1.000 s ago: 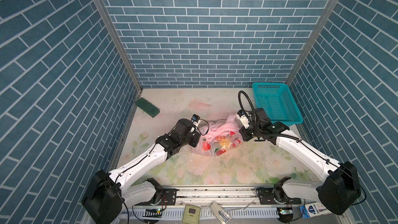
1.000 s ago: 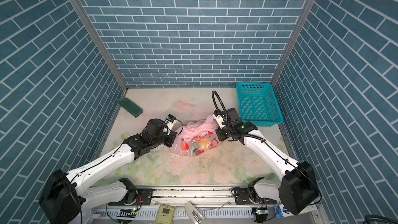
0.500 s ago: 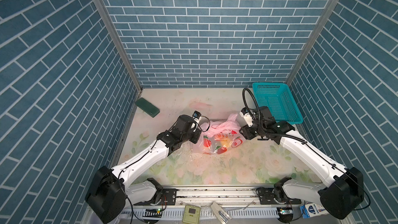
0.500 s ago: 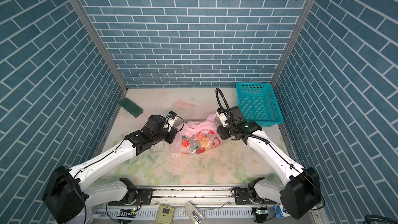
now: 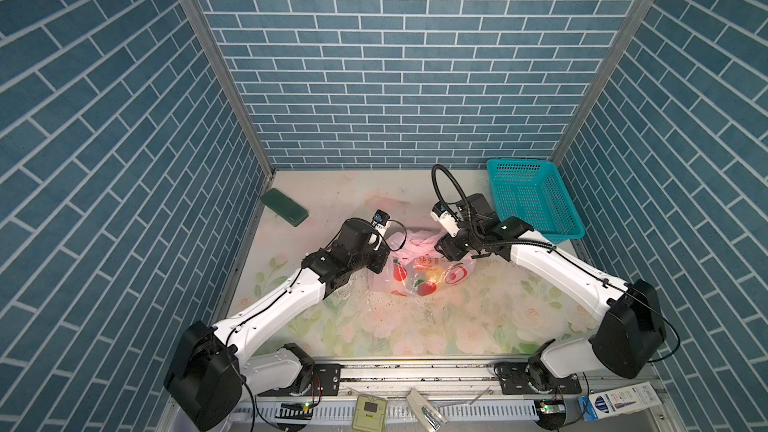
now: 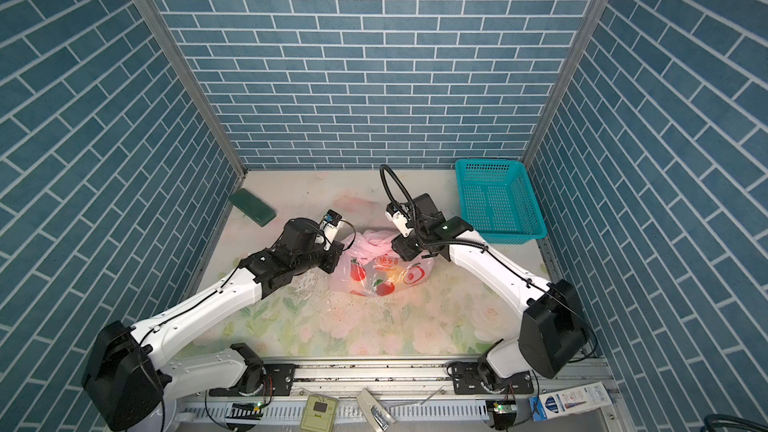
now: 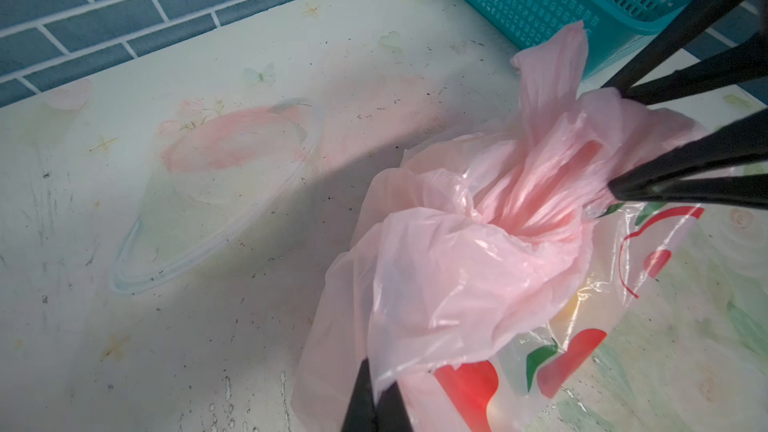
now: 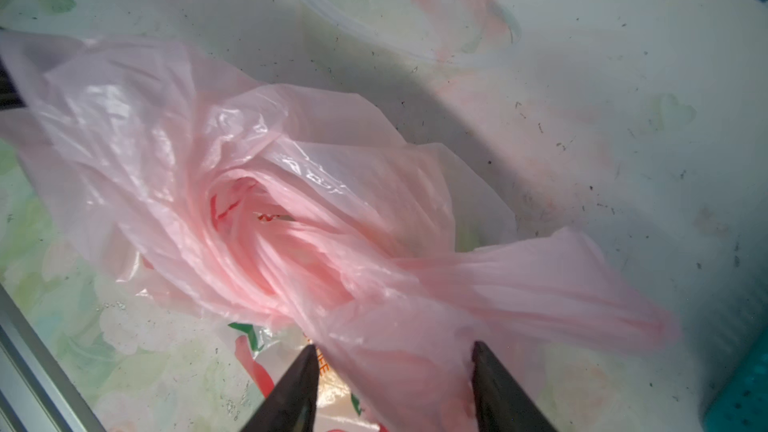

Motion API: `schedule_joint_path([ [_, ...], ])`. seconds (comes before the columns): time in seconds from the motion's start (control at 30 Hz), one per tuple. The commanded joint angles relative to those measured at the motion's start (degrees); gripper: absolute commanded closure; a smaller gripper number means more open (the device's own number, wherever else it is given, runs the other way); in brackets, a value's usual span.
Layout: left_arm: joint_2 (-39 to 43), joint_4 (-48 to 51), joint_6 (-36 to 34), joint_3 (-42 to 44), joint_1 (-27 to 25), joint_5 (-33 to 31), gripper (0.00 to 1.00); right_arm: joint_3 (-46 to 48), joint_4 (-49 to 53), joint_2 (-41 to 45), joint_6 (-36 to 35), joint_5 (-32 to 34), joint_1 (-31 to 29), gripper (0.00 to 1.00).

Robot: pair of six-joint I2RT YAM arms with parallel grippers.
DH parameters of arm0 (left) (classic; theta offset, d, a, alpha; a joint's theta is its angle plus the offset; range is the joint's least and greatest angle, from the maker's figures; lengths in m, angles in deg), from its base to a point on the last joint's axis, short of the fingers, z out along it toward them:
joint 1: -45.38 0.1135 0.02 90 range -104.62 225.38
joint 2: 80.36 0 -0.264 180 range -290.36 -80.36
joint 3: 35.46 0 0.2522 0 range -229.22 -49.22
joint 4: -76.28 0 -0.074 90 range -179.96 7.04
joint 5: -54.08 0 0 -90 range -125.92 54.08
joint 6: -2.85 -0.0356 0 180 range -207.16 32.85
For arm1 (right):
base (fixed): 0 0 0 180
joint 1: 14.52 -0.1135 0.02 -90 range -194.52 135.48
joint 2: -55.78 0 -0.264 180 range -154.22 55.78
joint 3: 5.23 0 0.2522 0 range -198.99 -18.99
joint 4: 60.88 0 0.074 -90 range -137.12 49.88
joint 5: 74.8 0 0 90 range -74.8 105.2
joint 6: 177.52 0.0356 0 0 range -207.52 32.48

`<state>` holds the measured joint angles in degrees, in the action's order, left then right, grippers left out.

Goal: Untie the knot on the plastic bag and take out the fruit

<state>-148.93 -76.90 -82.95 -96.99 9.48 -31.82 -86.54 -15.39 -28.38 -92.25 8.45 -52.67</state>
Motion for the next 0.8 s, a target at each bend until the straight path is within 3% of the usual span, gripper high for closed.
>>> schedule_joint_path([
  [0.0, 1.2, 0.3, -0.6, -0.9, 0.2, -0.6, 1.00, -3.0, -1.8, 0.9, -1.6, 4.6, -0.2, 0.76],
  [0.07, 1.4, 0.8, -0.9, -0.5, 0.3, -1.0, 1.00, -2.3, -2.5, 2.2, -1.7, 6.2, -0.2, 0.99],
  [0.23, 2.3, 1.2, -1.5, 0.8, 0.4, -2.5, 1.00, -0.1, -1.1, 5.6, -2.1, 9.5, 1.2, 1.00],
  [0.57, 3.4, 0.9, -2.2, 4.3, 2.5, -3.5, 1.00, 8.5, 0.7, 15.4, 4.9, 6.2, 12.1, 1.00],
  [0.77, 2.4, 0.7, -2.0, 4.6, 2.7, -2.6, 1.00, 10.9, 1.3, 14.7, 9.4, 5.4, 13.7, 1.00],
])
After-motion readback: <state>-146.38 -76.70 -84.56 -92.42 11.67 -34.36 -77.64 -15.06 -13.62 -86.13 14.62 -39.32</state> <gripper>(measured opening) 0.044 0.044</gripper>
